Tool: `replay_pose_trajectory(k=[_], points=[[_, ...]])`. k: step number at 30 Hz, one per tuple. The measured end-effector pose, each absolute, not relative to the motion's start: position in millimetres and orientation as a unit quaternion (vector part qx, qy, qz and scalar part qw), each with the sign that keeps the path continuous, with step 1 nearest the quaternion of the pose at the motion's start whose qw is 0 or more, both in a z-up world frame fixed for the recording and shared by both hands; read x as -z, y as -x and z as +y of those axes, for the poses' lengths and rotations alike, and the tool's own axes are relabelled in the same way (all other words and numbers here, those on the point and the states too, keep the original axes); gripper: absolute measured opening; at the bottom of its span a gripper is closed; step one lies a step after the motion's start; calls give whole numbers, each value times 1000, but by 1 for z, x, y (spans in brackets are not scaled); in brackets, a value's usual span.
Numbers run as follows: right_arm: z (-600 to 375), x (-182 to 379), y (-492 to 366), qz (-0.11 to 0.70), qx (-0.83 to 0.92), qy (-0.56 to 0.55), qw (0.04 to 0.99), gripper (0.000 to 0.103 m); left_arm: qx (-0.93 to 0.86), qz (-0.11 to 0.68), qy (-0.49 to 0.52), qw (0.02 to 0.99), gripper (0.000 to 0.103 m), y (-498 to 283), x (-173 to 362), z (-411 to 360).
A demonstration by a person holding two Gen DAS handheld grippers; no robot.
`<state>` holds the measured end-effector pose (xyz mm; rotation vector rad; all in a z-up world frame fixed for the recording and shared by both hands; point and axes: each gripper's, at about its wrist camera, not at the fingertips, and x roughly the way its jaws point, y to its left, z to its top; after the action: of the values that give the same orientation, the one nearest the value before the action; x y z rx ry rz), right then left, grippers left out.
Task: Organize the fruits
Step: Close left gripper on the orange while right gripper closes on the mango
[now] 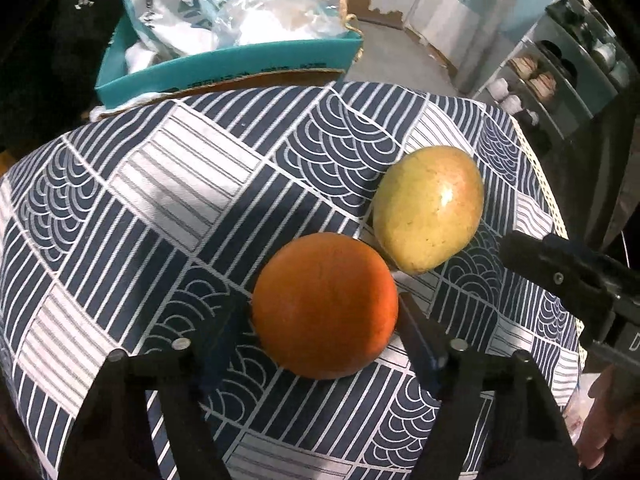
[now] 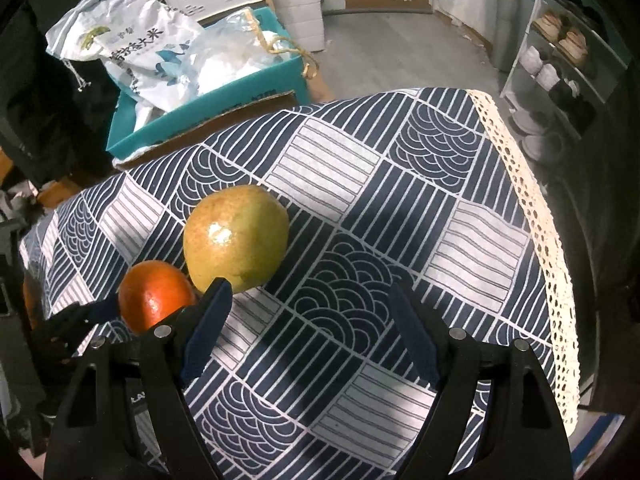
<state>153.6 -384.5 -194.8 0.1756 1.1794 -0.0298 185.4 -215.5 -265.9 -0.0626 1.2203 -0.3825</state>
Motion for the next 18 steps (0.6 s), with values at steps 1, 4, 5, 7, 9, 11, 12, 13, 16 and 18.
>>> replay_pose_trajectory(k=[1,4,5,7,9,11,12,13,16,18], points=[[-384,195,-154,556,13,-82,827,81,188,569,30,800,68,-186,266,-216],[-380,197,-157,558,7,-82,826,81,191,567,26,801,68,-185,265,-216],[-379,198,-159,559,4,-83,825,81,189,565,25,802,67,-185,265,-215],[-375,199,-161,559,-2,-85,825,81,173,560,17,810,67,-184,263,-211],[-370,199,-165,560,-9,-80,825,81,160,557,17,815,67,-184,261,-203],[-365,199,-169,560,-12,-75,825,81,154,557,20,816,67,-187,261,-195],[-362,200,-172,560,-17,-76,825,81,151,557,18,817,67,-188,261,-190],[-361,202,-174,562,-20,-78,823,81,146,555,15,819,67,-188,261,-187],[-355,206,-183,562,-24,-81,823,81,136,551,11,823,67,-189,259,-173],[-353,212,-188,568,-23,-83,819,81,130,552,16,823,67,-190,258,-163]])
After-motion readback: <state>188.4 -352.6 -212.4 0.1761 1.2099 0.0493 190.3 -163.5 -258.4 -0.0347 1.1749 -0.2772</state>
